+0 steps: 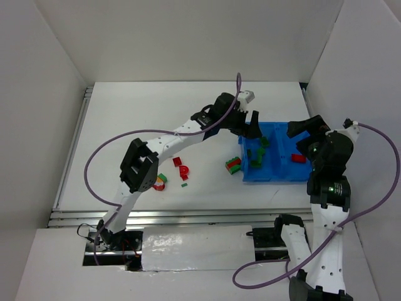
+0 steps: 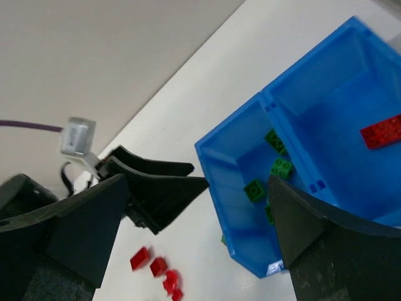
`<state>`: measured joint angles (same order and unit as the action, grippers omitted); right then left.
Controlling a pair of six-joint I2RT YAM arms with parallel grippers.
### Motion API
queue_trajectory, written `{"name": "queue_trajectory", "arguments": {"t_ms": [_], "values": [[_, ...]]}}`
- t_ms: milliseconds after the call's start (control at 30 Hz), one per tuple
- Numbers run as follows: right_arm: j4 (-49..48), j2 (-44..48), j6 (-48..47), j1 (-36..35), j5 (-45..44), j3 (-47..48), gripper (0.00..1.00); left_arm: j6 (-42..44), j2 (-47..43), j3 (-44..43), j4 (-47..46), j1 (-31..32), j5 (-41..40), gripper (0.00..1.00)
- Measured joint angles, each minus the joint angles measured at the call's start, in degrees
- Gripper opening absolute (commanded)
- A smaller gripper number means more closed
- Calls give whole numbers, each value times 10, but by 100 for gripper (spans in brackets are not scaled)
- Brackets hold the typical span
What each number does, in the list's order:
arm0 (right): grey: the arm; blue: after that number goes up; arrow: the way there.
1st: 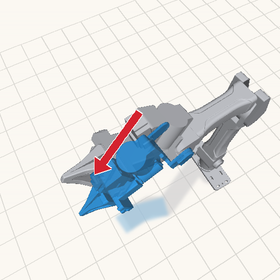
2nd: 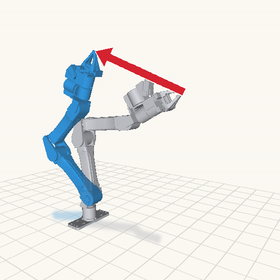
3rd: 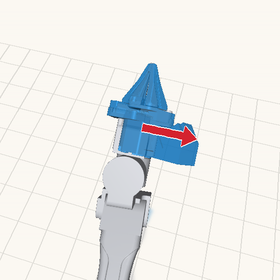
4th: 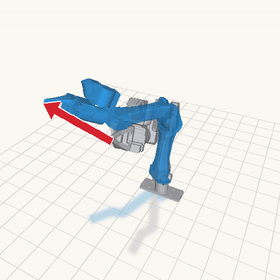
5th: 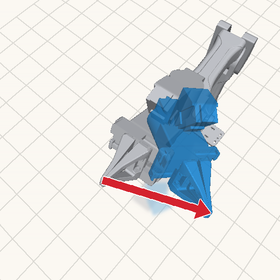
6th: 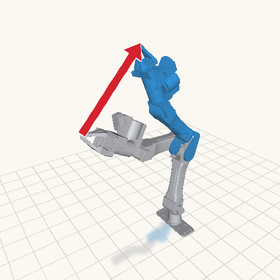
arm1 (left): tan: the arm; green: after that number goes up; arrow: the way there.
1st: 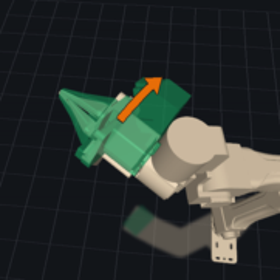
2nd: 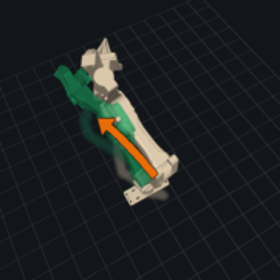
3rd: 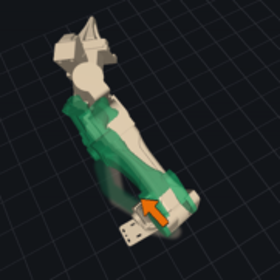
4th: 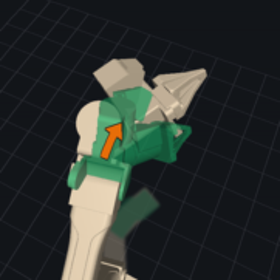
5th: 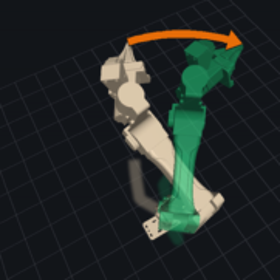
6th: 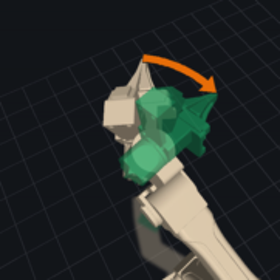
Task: Sort the legos into containers by color
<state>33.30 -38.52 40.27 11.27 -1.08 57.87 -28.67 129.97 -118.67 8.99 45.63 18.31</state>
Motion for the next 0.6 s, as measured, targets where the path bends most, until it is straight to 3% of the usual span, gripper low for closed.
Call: {"name": "queue_trajectory", "arguments": {"t_ms": [100,133,167,300,400,500,600], "values": [[-14,-9,-14,-8,59,-14,100,-3,-71,66,9,-6,-43,99],[-21,-15,-19,-21,76,-19,100,-17,-100,84,43,-10,-124,100],[-33,-31,-33,-72,119,-29,99,-17,-192,113,43,-27,-128,100],[-17,-123,-62,-299,27,7,99,-69,-454,305,66,-123,-242,99],[-31,-195,-81,-400,4,15,100,-96,-631,414,109,-210,-348,100],[-26,-279,-87,-494,-50,37,100,-109,-753,478,185,-221,-413,99],[-25,-384,-84,-573,-110,98,100,-112,-815,497,270,-231,-462,100]]}}
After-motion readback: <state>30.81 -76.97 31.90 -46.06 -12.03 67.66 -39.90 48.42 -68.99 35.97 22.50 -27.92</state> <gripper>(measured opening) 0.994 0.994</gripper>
